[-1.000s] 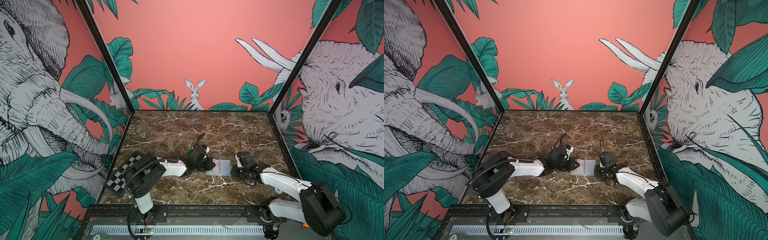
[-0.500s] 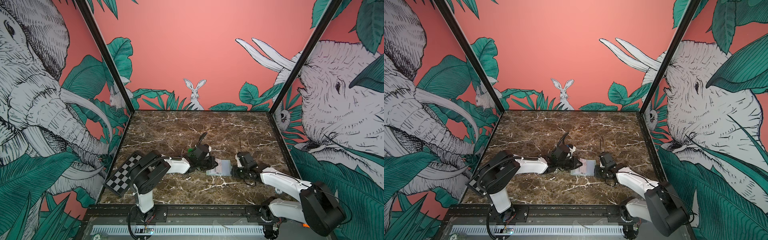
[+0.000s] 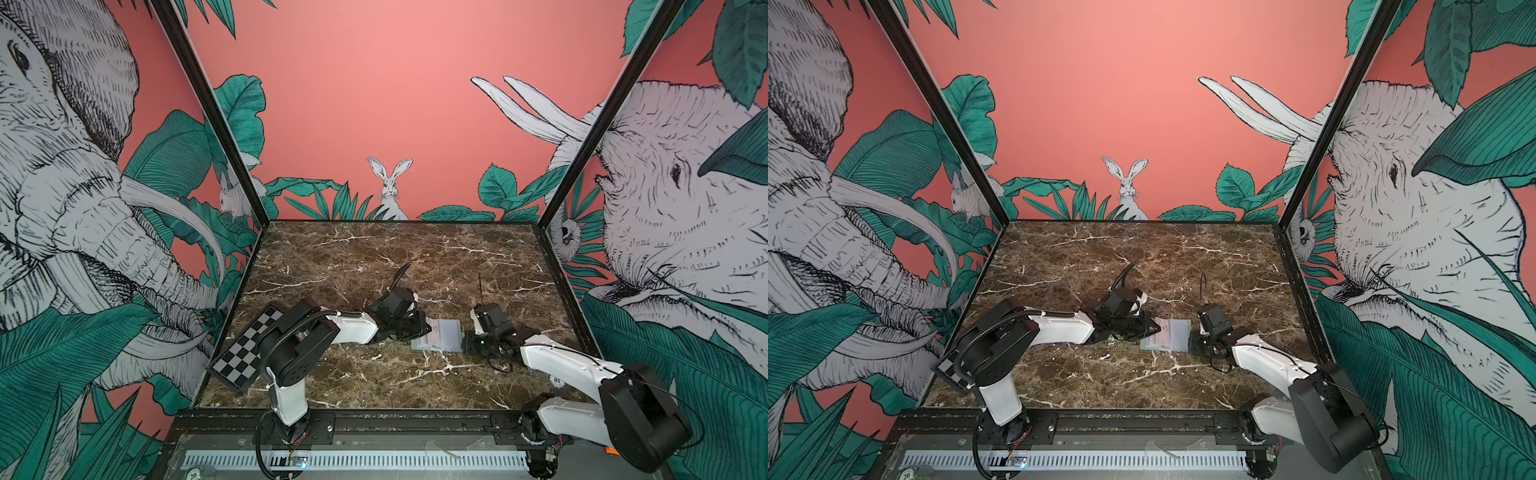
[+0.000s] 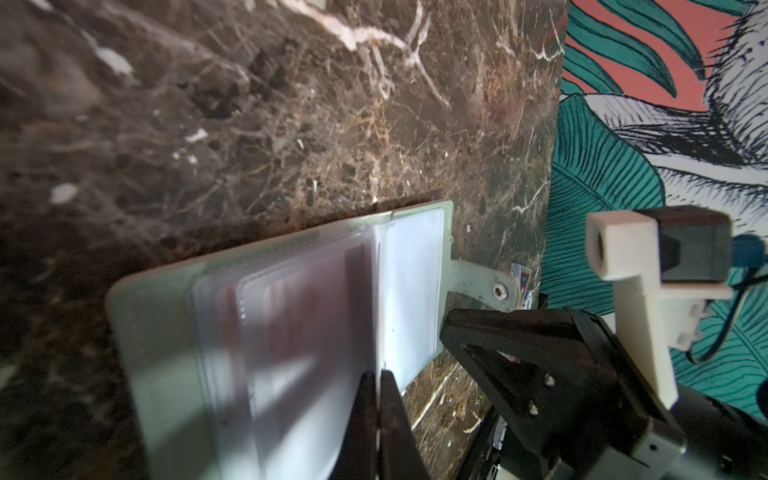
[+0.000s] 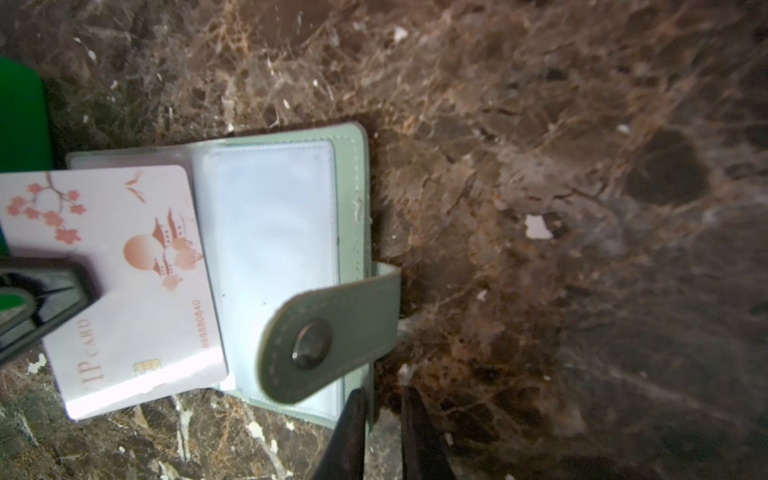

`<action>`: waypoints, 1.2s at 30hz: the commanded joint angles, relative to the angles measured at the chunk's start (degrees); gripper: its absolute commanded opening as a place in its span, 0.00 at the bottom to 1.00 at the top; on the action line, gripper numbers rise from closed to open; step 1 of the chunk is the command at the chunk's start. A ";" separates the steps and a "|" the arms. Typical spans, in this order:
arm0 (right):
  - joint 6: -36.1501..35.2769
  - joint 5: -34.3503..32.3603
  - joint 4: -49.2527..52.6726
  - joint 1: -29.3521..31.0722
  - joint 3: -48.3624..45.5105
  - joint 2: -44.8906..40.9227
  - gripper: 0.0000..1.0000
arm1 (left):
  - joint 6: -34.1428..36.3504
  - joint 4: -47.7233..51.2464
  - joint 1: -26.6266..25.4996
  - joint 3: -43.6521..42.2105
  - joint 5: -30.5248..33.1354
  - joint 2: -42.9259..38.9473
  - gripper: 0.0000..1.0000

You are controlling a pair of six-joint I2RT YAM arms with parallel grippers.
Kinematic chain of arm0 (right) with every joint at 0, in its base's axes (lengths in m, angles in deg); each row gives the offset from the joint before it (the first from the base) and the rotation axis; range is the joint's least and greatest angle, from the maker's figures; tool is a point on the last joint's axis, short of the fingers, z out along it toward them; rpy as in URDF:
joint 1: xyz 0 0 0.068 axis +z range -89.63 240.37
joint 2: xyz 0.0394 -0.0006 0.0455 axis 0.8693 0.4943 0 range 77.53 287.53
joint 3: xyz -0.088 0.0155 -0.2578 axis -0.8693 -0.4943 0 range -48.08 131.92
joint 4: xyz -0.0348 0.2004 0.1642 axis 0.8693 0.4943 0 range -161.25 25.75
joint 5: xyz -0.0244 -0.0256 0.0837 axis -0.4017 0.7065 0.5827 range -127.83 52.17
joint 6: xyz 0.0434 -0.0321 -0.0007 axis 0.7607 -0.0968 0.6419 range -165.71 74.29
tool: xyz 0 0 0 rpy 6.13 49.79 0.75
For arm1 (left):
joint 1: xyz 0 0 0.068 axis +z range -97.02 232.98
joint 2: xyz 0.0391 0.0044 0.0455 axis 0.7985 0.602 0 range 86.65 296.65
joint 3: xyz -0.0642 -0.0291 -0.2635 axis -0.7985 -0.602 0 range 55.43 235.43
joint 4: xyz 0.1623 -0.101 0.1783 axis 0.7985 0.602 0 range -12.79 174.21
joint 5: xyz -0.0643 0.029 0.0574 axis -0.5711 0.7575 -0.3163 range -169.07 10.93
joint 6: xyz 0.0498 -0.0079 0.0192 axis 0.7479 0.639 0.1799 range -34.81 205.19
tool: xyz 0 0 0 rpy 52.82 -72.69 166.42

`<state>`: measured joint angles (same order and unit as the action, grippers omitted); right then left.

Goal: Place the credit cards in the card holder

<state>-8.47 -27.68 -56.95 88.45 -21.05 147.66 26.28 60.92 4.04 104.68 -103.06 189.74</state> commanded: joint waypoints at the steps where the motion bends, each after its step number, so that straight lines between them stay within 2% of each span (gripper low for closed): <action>1: -0.23 0.22 -0.03 -0.07 -0.32 0.17 0.17 | 0.20 1.61 0.38 1.72 -1.91 0.39 0.00; 14: -0.39 0.74 -0.21 -0.07 -0.37 0.71 0.17 | 1.77 3.90 0.84 3.21 -3.03 2.29 0.00; 36: -0.52 0.85 -0.07 -0.06 -0.24 1.13 0.17 | 0.13 0.45 1.35 3.96 -5.54 4.35 0.00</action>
<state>-8.67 -26.65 -57.32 88.45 -21.05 148.19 26.69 61.71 4.95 108.33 -108.46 193.89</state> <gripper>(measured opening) 0.172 0.047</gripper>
